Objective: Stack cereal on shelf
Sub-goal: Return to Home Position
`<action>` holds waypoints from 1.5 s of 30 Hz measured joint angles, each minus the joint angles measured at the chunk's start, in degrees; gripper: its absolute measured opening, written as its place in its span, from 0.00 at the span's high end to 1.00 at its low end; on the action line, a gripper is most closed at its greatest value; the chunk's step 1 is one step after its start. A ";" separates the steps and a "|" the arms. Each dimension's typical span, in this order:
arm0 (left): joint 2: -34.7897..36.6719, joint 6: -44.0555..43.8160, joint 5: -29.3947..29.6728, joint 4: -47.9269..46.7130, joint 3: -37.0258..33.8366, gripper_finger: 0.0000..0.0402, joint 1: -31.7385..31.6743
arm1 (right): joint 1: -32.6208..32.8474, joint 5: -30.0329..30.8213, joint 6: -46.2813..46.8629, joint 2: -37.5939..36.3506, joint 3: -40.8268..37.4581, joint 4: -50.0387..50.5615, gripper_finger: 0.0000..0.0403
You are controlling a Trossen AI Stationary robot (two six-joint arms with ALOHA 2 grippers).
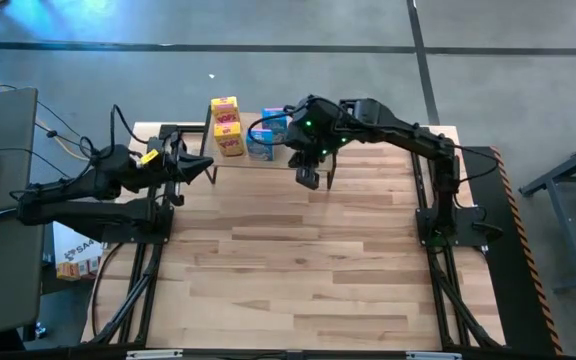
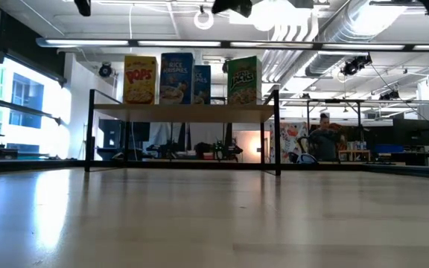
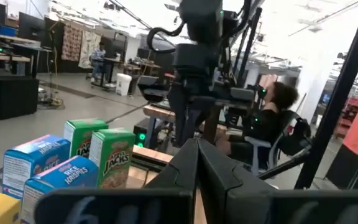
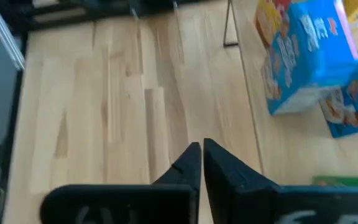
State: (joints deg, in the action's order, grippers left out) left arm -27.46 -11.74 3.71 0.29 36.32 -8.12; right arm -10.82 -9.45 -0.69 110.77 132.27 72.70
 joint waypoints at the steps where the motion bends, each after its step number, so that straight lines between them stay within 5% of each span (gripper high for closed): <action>1: 0.19 0.02 -0.18 -0.28 0.00 1.00 -0.17 | 0.43 0.01 0.82 -0.04 0.00 -0.88 0.99; 12: 3.16 0.00 -0.21 -0.65 0.00 1.00 -0.24 | 10.63 11.98 10.95 -0.25 -0.02 -11.02 1.00; 20: 5.30 -0.32 -0.71 -0.25 -0.02 1.00 -0.22 | 13.97 18.72 13.96 -1.69 -0.97 -0.20 1.00; 24: 5.97 -1.53 -0.71 -0.05 -0.02 1.00 -0.22 | 14.08 17.06 15.38 -11.84 -19.99 -10.57 1.00; 28: 6.27 -1.53 -0.71 0.65 -0.04 1.00 -0.22 | 11.46 12.26 22.53 -31.93 -51.00 -30.70 1.00; 33: 5.87 -1.59 -0.71 1.32 -0.04 1.00 -0.22 | 8.53 12.61 28.53 -55.86 -76.13 -54.79 1.00; 38: 4.86 -2.43 -0.73 1.56 -1.29 1.00 -0.20 | 8.49 14.96 26.33 -69.96 -91.16 -65.82 1.00; 45: 5.38 -8.11 -1.49 9.69 -10.66 1.00 1.75 | 8.49 11.75 27.80 -76.59 -98.74 -67.83 1.00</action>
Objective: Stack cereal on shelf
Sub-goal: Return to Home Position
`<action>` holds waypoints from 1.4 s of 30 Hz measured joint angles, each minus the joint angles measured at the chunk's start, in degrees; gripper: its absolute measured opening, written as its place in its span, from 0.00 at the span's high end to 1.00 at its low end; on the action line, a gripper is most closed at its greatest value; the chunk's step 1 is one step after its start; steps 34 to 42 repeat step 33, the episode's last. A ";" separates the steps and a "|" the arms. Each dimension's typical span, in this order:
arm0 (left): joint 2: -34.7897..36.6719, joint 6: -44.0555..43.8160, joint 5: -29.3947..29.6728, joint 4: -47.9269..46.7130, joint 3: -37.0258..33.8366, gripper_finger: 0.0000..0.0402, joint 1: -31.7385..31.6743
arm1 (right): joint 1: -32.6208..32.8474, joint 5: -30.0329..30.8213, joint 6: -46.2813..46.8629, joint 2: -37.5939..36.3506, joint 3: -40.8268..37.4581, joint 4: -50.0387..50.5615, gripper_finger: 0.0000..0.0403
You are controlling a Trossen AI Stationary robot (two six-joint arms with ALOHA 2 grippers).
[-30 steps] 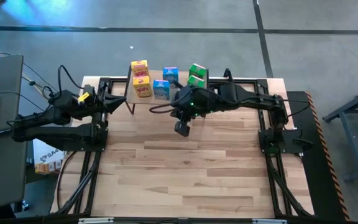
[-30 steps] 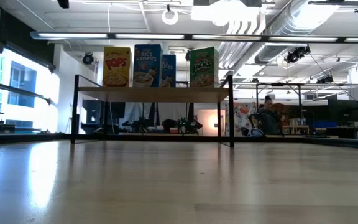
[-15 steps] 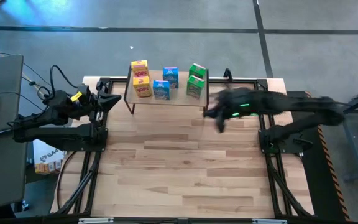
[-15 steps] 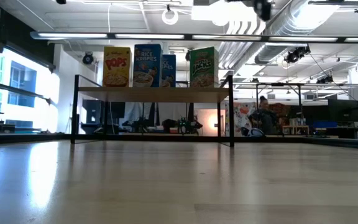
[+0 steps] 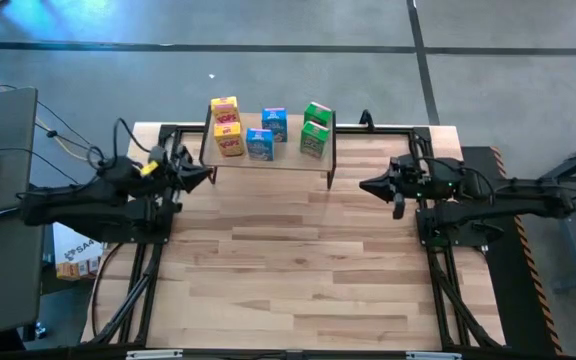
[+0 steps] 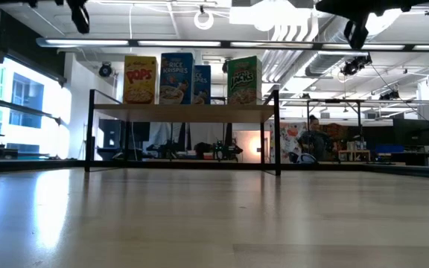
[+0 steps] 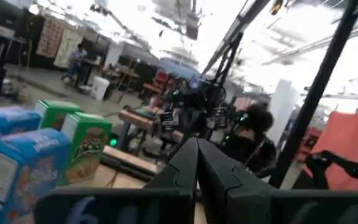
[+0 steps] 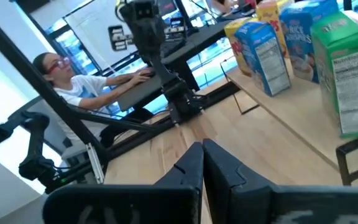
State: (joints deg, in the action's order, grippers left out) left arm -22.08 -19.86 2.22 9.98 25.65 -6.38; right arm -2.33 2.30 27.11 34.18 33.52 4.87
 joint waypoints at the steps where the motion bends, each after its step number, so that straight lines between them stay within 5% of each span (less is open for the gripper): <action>1: 0.21 -0.02 0.34 2.96 -2.21 1.00 0.52 | 0.00 0.00 0.13 0.04 -0.01 0.16 1.00; 6: 1.80 -0.80 1.29 15.27 -12.74 1.00 1.36 | 0.00 -0.12 -0.04 0.69 0.45 -0.08 1.00; 17: 6.43 -3.63 -0.09 17.88 -24.71 1.00 1.21 | 0.00 -3.01 2.63 0.51 0.47 2.15 1.00; 24: 8.27 -1.92 -0.14 15.67 -24.99 1.00 1.14 | 1.65 -3.88 2.48 -0.74 -1.25 4.31 1.00; 33: 8.80 -5.02 -0.33 16.81 -24.97 1.00 1.16 | 4.26 -3.86 -0.32 -8.19 -21.64 -18.32 1.00; 42: 8.80 -5.02 -0.33 16.81 -24.97 1.00 1.16 | 4.26 -3.86 -0.32 -8.19 -21.64 -18.32 1.00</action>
